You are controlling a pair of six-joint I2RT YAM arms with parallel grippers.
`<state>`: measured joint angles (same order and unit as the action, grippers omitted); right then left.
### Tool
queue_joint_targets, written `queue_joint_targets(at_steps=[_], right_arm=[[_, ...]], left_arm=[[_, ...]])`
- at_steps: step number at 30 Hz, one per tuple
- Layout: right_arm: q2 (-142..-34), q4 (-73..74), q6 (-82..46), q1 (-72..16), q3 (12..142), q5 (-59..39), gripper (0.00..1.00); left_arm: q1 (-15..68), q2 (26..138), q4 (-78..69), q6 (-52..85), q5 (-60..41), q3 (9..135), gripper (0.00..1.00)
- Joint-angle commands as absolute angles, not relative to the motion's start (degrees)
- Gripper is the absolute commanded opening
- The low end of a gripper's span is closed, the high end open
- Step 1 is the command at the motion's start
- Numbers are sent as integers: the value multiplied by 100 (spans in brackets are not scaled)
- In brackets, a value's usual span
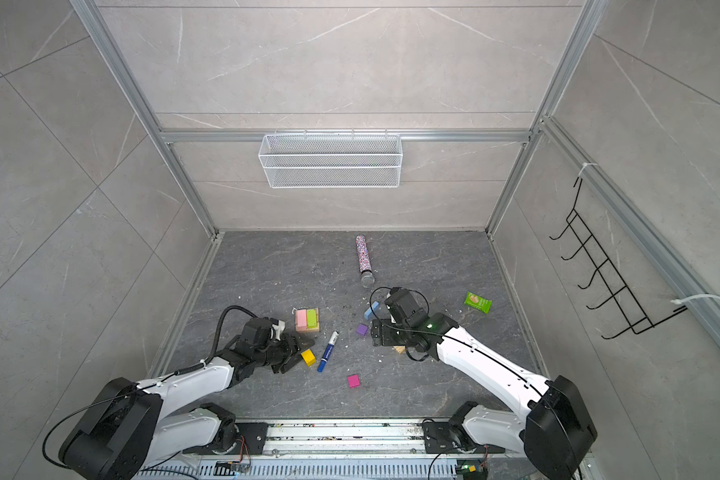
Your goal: Build the wood block tower
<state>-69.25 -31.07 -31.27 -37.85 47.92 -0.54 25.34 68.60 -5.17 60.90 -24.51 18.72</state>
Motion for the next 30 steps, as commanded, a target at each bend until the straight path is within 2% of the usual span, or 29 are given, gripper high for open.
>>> queue_joint_targets(at_steps=[1, 13, 24, 30], right_arm=[[-6820, -3204, -3066, -3762, 4888, -116, 86], [-6814, -3160, -3106, -3762, 4871, -269, 86], [-6732, -3110, -3179, -3770, 4787, -335, 86], [-6723, -3158, -3154, -3771, 4809, -310, 86]], left_arm=[[2487, 6912, 1356, 5567, -1979, 1773, 74], [2487, 6820, 2973, 4598, -1642, 2729, 78], [2557, 6932, 3372, 3725, -2220, 3532, 87], [3059, 7216, 3471, 3326, -2037, 4024, 88]])
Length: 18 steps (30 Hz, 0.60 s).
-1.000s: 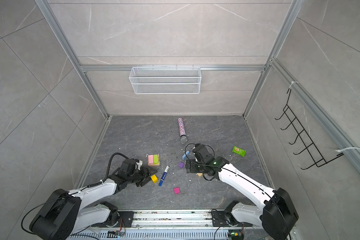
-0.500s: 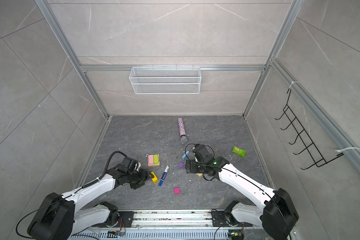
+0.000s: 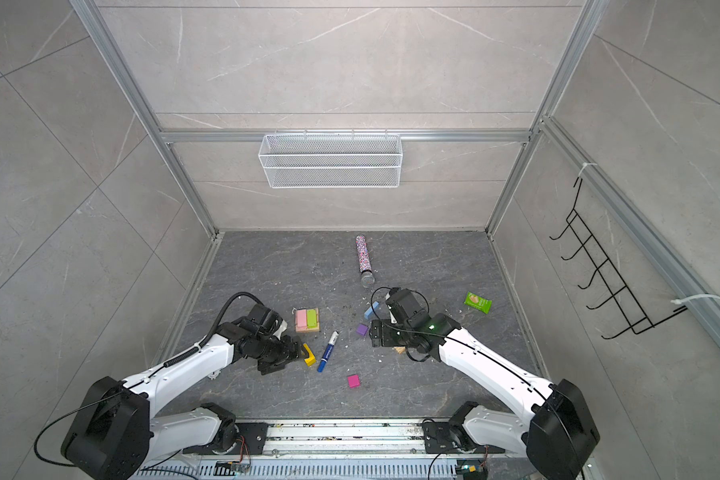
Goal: Build the wood block tower
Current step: 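Move the open left gripper forward over the yellow arch block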
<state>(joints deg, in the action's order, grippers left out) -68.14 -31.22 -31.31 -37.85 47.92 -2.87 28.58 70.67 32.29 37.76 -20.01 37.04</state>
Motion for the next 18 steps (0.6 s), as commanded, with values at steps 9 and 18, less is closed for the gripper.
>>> queue_joint_targets(at_steps=[9, 18], right_arm=[[-6700, -3225, -3081, -3770, 4834, -319, 86], [-6579, -3343, -3003, -3771, 4835, -256, 87]], left_arm=[[3902, 8120, 4162, 2548, -945, 5063, 91], [3911, 8007, 4912, 1624, -421, 5721, 92]])
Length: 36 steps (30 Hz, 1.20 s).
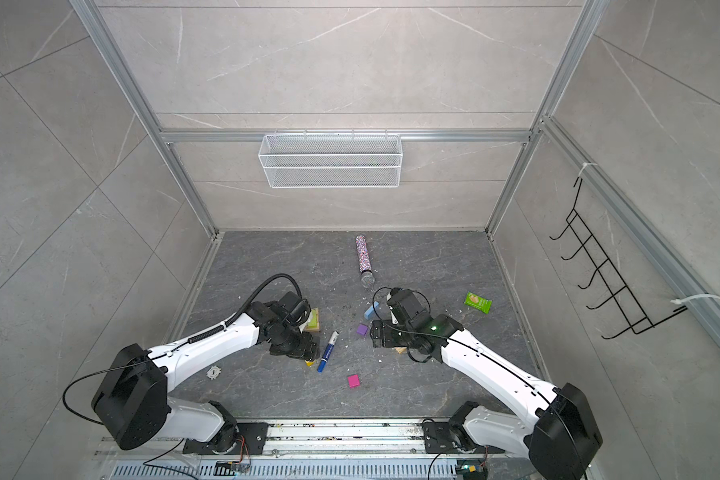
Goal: Build the wood block tower
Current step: 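Move the open left gripper forward over the yellow arch block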
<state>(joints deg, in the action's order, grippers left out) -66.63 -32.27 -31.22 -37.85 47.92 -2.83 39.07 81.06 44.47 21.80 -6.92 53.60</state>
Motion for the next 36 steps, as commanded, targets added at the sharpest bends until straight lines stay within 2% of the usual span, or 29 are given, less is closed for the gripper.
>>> queue_joint_targets(at_steps=[1, 11, 19, 36], right_arm=[[-6596, -3326, -2997, -3771, 4838, -259, 87], [-6603, -3361, -2933, -3766, 4922, -265, 87], [-6463, -3413, -2935, -3770, 4834, -246, 87], [-6381, -3568, -2878, -3766, 4854, -176, 87]], left_arm=[[3913, 8007, 4984, 1517, -321, 5808, 92], [4139, 8200, 4998, 842, -69, 6007, 94], [4236, 8711, 4575, 1278, 6, 5814, 94], [4225, 8912, 4218, 1614, 174, 5477, 92]])
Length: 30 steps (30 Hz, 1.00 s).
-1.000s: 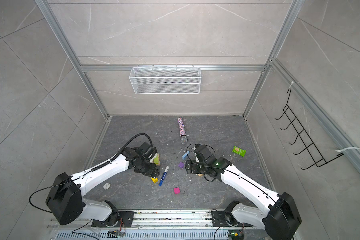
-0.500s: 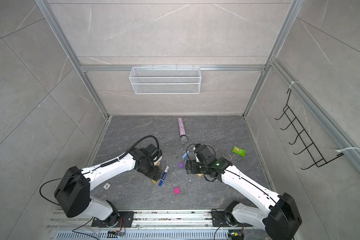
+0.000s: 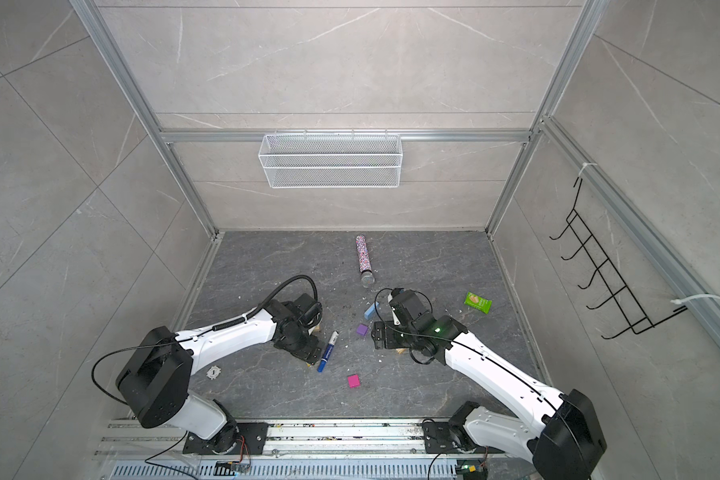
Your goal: Build the wood block tower
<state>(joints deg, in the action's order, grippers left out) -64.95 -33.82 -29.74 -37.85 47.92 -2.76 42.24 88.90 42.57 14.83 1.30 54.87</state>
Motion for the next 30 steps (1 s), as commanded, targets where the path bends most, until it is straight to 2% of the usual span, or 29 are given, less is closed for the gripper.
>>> queue_joint_targets(at_steps=[1, 23, 30], right_arm=[[-6373, -3584, -2882, -3770, 4855, -183, 87], [-6337, -3682, -2917, -3771, 4878, -173, 87], [-6337, -3692, -2906, -3771, 4871, -149, 87]], left_arm=[[4231, 8914, 4231, 1630, 194, 5470, 92], [4042, 9103, 4206, 1947, 284, 5346, 89], [4039, 9117, 4026, 2094, 37, 5261, 88]])
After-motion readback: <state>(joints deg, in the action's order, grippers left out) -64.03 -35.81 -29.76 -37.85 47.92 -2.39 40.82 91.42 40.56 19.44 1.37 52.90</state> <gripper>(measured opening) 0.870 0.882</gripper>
